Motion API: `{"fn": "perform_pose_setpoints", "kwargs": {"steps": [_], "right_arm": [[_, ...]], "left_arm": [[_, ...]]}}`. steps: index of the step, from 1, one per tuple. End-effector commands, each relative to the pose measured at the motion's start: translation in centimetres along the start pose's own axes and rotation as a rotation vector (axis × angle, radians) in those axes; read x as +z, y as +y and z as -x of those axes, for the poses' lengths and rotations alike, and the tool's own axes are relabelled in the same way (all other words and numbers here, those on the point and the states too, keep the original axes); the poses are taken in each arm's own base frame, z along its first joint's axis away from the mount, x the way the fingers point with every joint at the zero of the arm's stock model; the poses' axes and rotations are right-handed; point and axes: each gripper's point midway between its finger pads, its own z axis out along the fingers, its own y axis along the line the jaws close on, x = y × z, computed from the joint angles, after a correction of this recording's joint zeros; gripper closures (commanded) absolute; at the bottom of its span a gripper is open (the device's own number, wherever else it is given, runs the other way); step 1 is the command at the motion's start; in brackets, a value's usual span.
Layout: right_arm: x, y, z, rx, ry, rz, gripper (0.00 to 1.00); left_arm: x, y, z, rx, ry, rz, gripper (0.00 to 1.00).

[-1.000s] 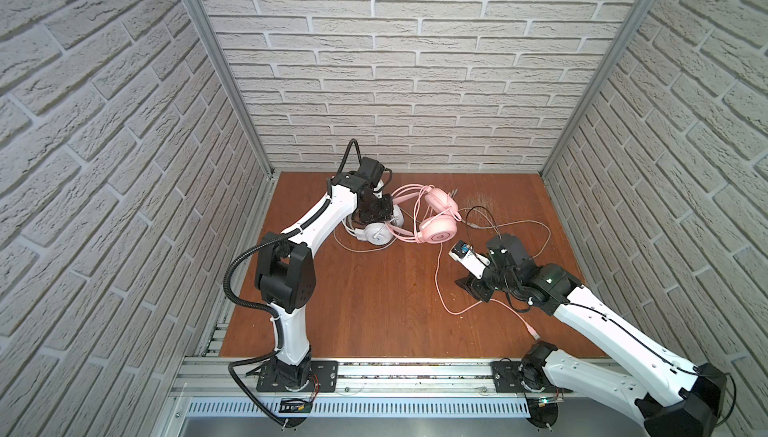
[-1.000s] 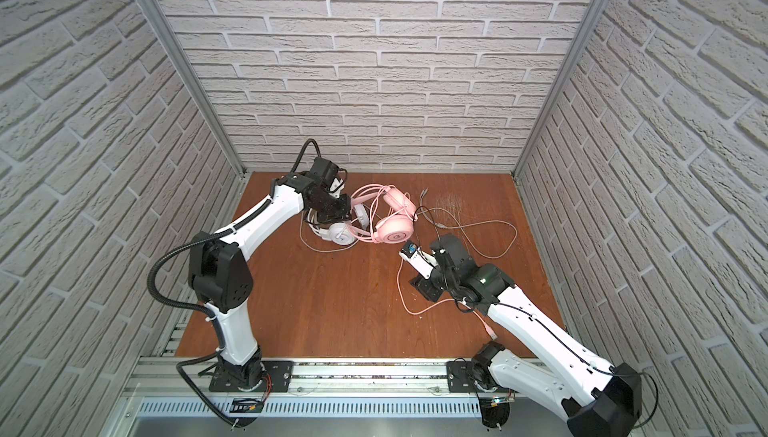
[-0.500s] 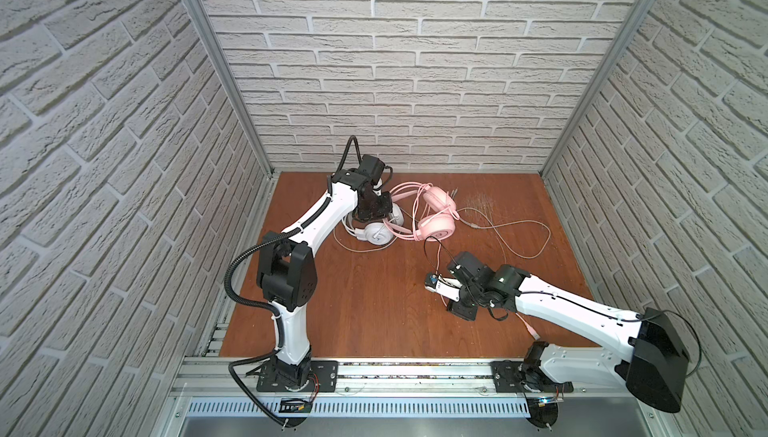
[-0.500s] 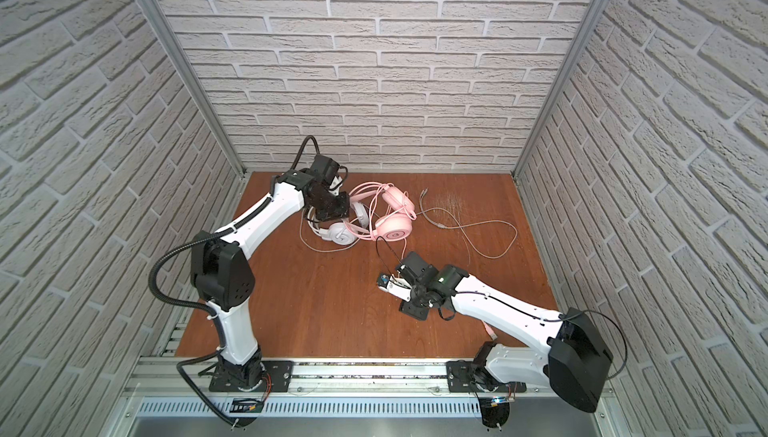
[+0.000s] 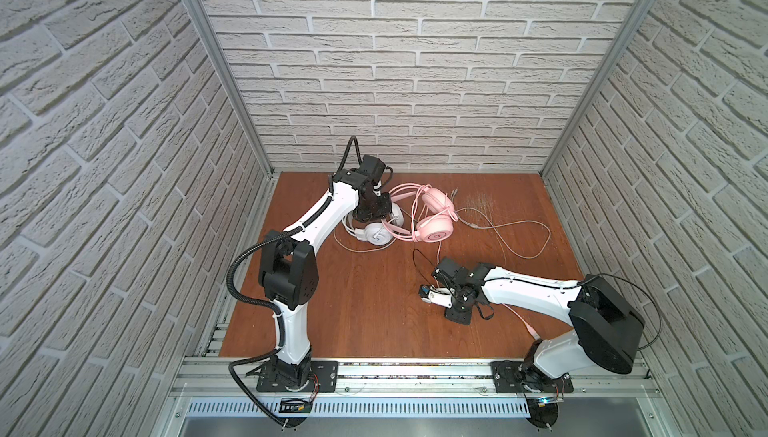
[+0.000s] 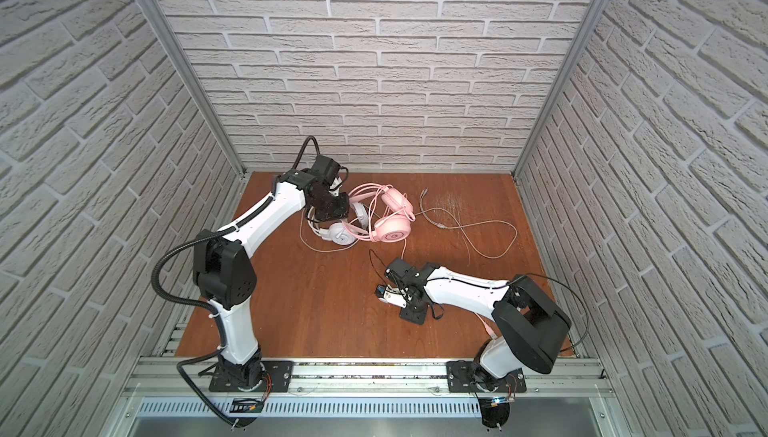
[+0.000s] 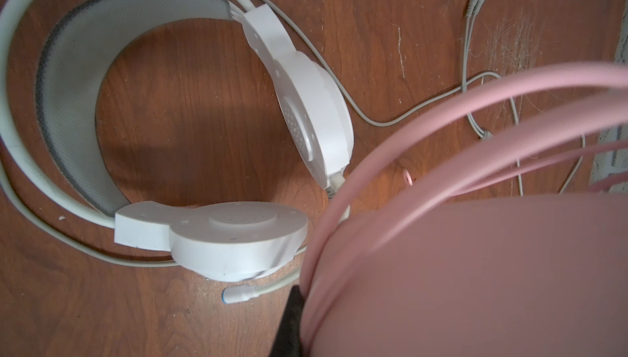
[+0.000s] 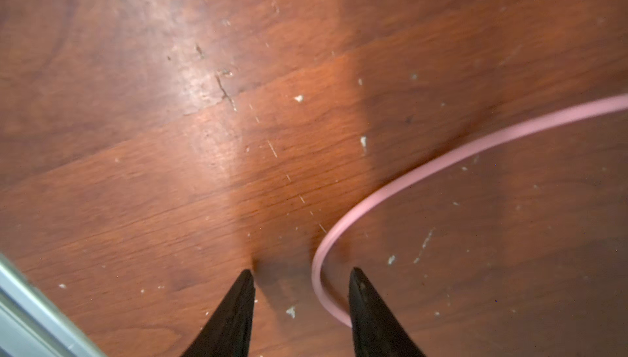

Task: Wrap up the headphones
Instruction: 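Move the open right gripper toward the robot and grasp the pink cable, then lift the pink cable with the right gripper up over the pink headset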

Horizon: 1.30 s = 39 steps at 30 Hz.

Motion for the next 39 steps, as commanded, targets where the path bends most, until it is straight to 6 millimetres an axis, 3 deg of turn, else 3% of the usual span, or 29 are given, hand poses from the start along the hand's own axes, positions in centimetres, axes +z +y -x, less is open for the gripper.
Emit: {"fn": "perform_pose_setpoints", "kwargs": {"steps": [1,6,15,20,24,39], "right_arm": [[0.1,-0.7,0.8,0.011,-0.023,0.000,0.56],[0.5,-1.0,0.6,0.027,-0.007,0.013,0.62],[1.7,-0.8,0.1,0.019,0.053,0.052,0.83],[1.2,-0.9,0.6,0.017,0.032,0.051,0.94],[-0.1,-0.9,1.4,0.011,-0.025,0.042,0.94],[-7.9,-0.8,3.6,-0.047,-0.259,0.003,0.94]], "left_arm": [[-1.3,-1.2,1.6,0.009,-0.049,-0.051,1.00],[-1.3,-1.1,1.5,0.010,-0.048,-0.049,1.00],[-1.3,-0.9,1.6,0.007,-0.047,-0.044,1.00],[-1.3,-0.6,1.7,0.002,-0.050,-0.030,1.00],[-1.3,-0.5,1.8,-0.003,-0.054,-0.026,1.00],[-0.6,0.3,2.0,-0.018,-0.054,0.014,1.00]]}}
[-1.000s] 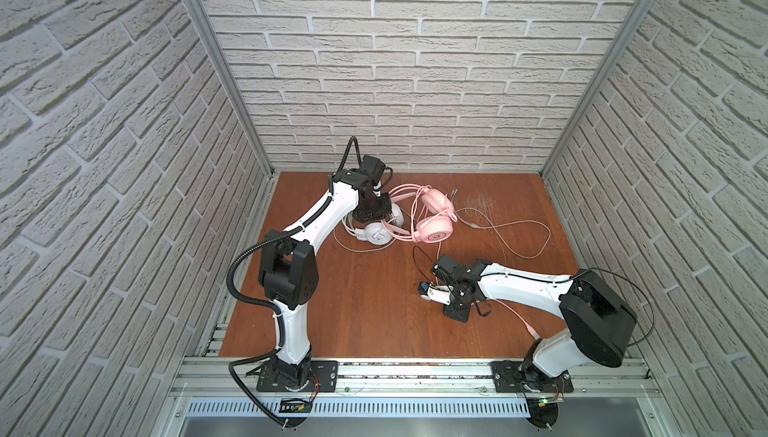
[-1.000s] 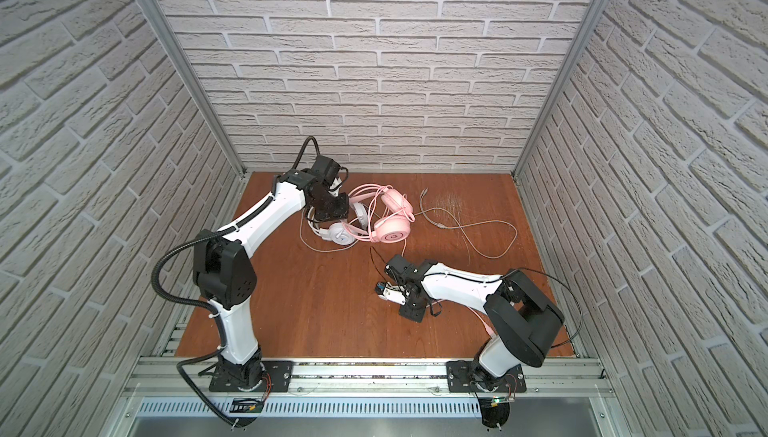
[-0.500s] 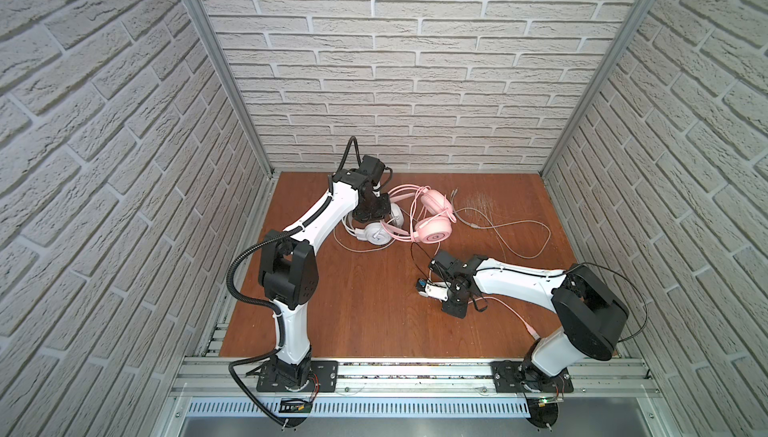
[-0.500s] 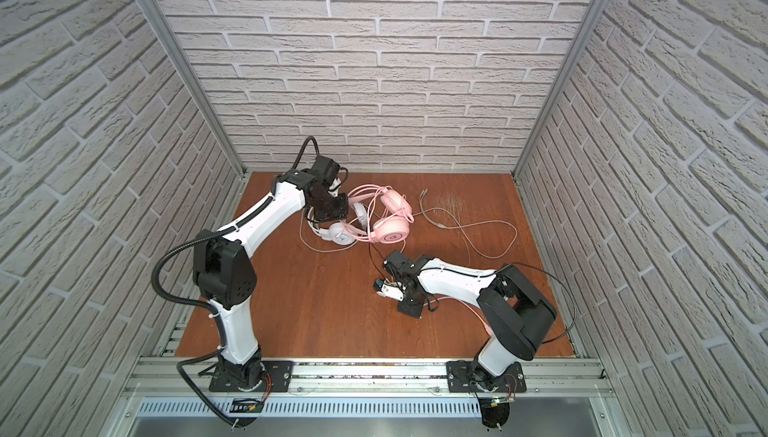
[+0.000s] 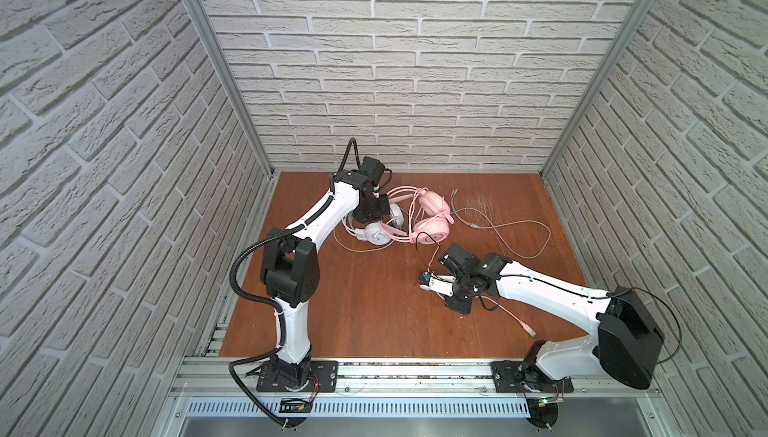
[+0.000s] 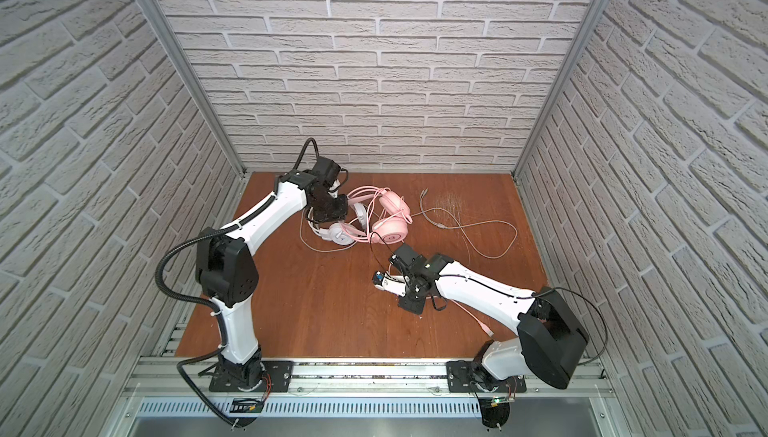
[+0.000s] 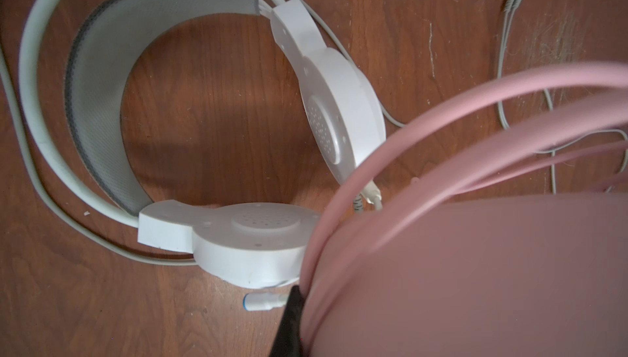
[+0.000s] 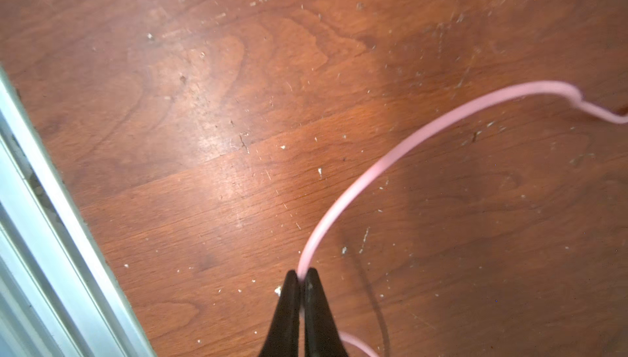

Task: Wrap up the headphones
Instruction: 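Lift the pink cable with the right gripper up over the pink headset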

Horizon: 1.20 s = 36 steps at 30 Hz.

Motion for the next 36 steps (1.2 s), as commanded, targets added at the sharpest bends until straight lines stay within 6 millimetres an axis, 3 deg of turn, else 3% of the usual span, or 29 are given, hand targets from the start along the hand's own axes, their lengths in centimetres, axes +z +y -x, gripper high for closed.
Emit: {"fn": "perform_pose_setpoints", "kwargs": {"steps": [1,9,20,36], "right_arm": [[-2.2,0.3,1.2,-0.035,-0.063,0.009,0.94],[-5.1,-0.1,3.2,-0.100,-0.111,0.002,0.94],[-7.2,-0.4,7.0,-0.189,-0.176,0.042,0.95],[-10.2,-4.0,10.4,-0.170,-0.262,-0.063,0.94]], "left_arm": [[-1.5,-1.3,1.9,-0.009,-0.061,-0.050,1.00],[-1.1,-1.8,1.6,0.014,-0.049,-0.024,1.00],[-0.2,-2.4,0.8,0.028,-0.024,-0.010,1.00],[0.8,-2.2,-0.7,0.092,0.017,0.058,1.00]]}}
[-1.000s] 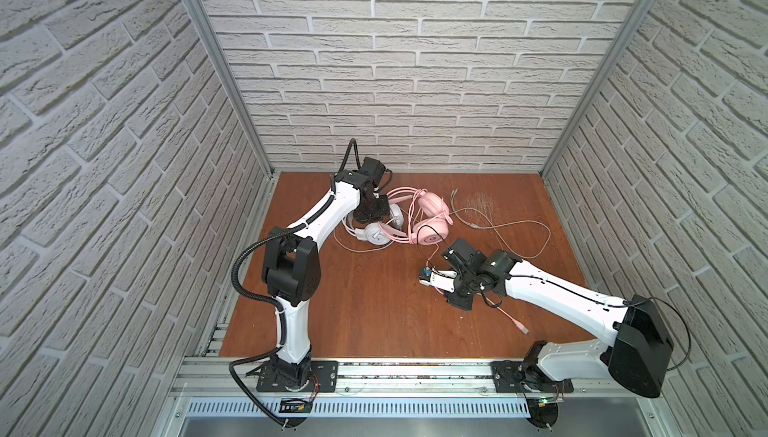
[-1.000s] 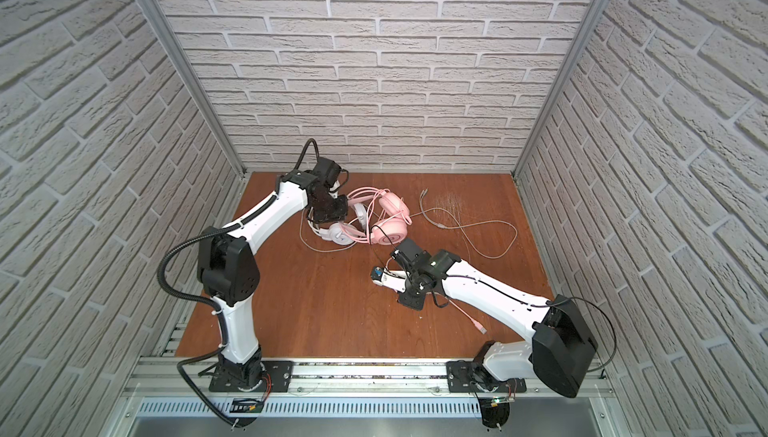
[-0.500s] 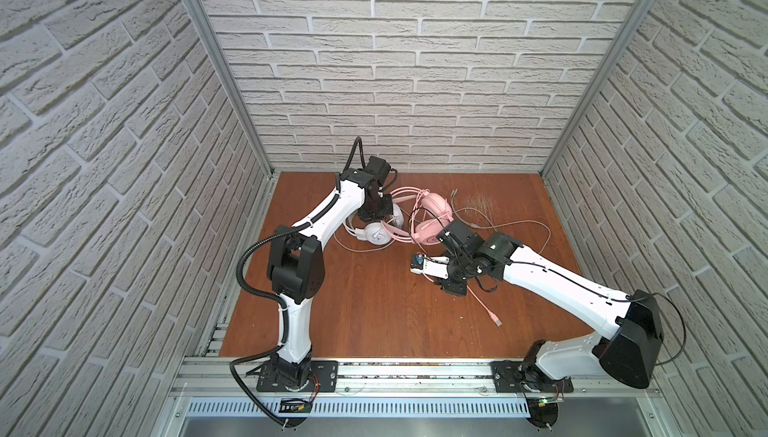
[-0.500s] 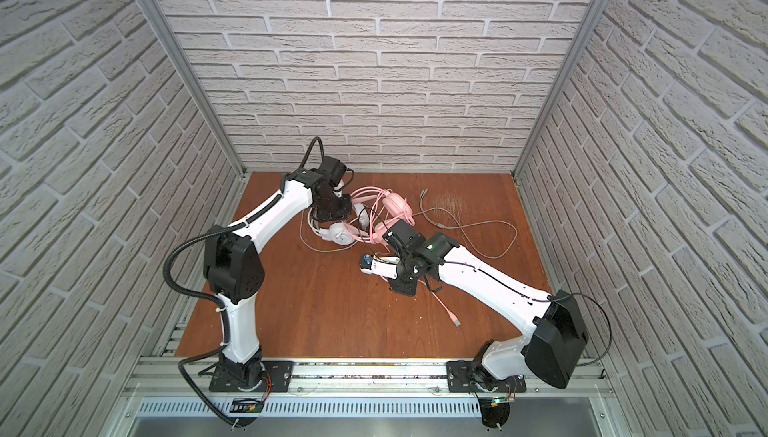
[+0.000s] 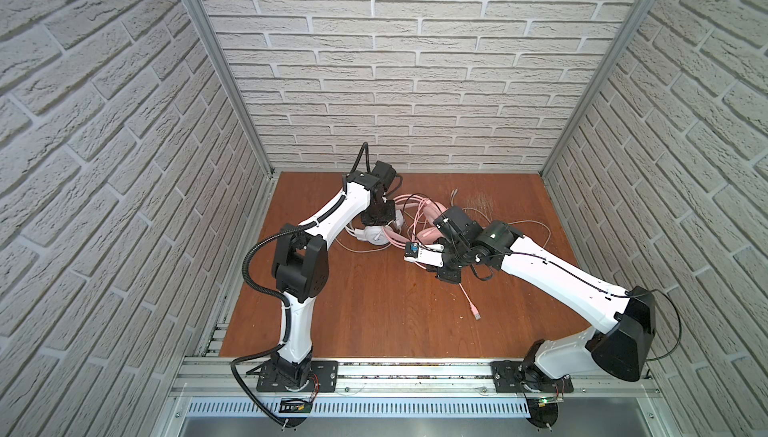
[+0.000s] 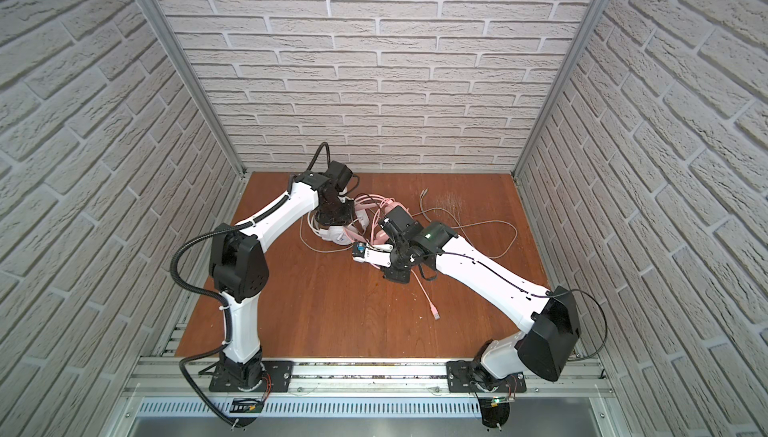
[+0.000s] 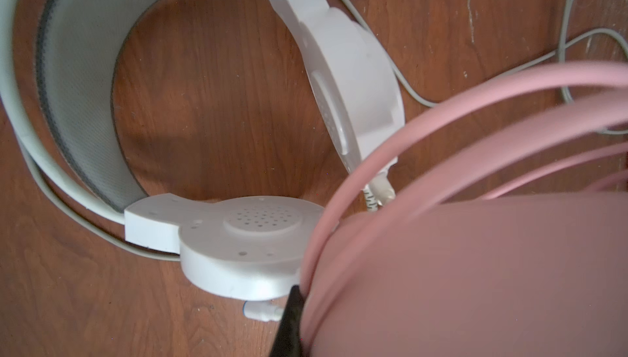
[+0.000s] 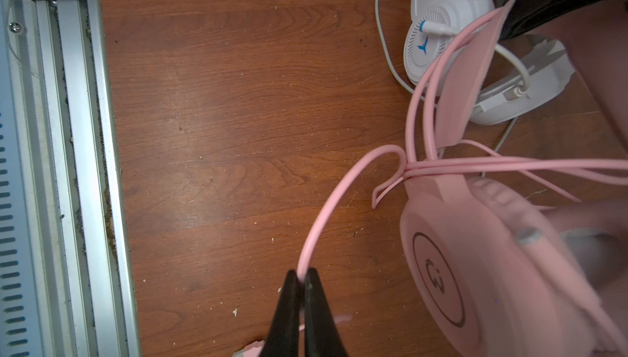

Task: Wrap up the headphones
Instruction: 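Lift the pink cable with the right gripper up over the pink headset, then wrap the pink cable around the headset band and release it with the right gripper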

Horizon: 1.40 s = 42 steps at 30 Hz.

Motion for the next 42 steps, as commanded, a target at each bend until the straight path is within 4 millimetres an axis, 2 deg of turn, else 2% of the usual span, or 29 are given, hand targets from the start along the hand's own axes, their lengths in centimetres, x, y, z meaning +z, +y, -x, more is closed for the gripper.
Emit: {"fn": "perform_pose_setpoints", "kwargs": {"steps": [1,14,26,42], "right_arm": [[-1.0,-1.6,1.2,0.011,-0.043,-0.046,0.95],[-2.8,-4.9,1.3,0.101,-0.042,-0.095,0.94],[-4.6,-7.5,-0.3,0.162,-0.007,-0.163,0.94],[-4.1,-12.7,-2.2,0.310,0.085,-0.294,0.95]], "left_arm": [[-1.2,-1.3,0.8,0.023,-0.034,-0.036,1.00],[-0.7,-1.4,-0.3,0.071,-0.008,-0.006,1.00],[-0.2,-1.7,-1.1,0.116,0.014,0.011,1.00],[-0.1,-2.6,-2.1,0.192,0.035,-0.001,1.00]]}}
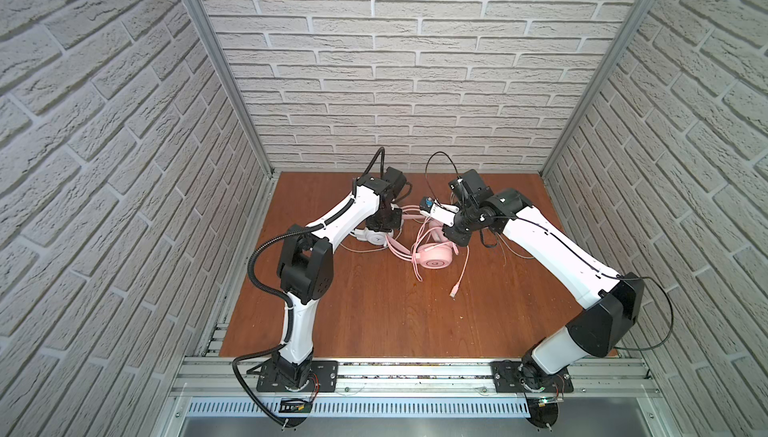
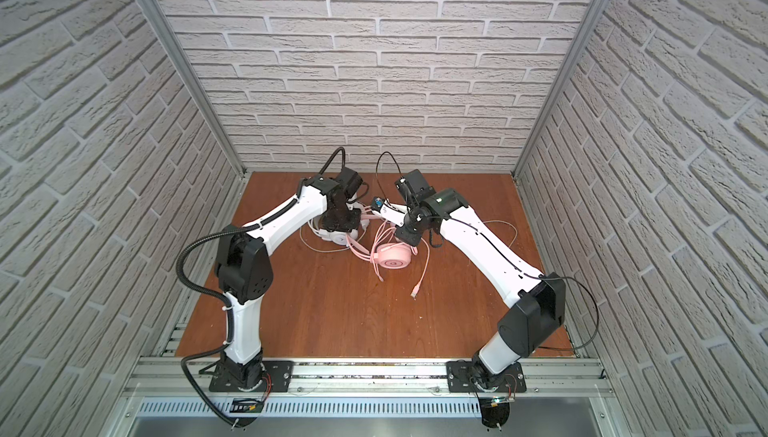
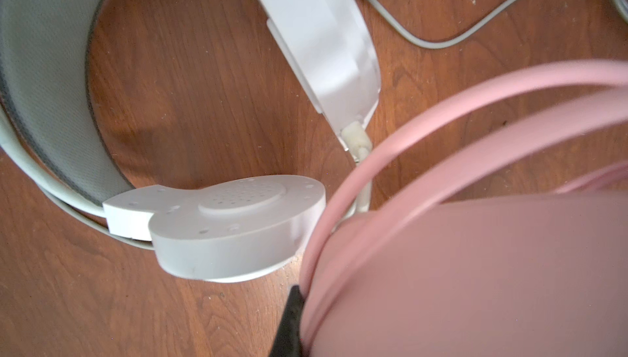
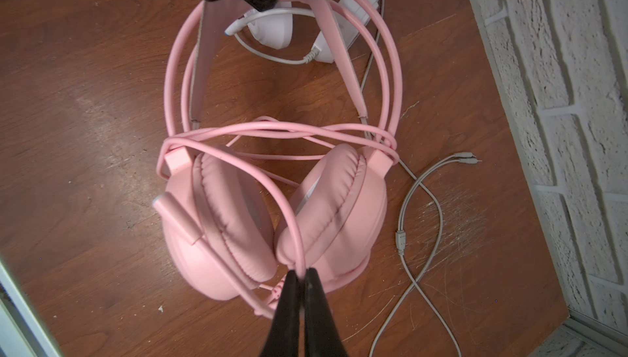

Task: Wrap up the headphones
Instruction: 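Wrap the pink cable around the headset band and release it with the right gripper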

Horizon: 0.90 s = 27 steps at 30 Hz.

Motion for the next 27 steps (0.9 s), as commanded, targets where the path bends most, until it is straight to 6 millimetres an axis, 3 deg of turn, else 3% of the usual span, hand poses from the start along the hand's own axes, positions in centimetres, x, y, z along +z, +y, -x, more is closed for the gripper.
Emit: {"fn": "perform_pose_setpoints", "kwargs": {"steps": [1,9,27], "right_arm": [[-0.6,-2.1,0.6,0.062,-0.017,-0.065,0.95],[-0.3,-4.7,0.6,0.165,-0.021,-0.110,0.95],[2.0,-8.9,-2.1,0.388,0.029,-0.168,0.95]], "left_arm": [[-0.7,-1.5,0.3,0.035,-0.010,-0.052,1.00],[-0.9,-1.9,0.0,0.058,-0.010,-0.069,1.00],[-1.4,-2.0,-0.2,0.073,-0.023,-0.082,1.00]]}}
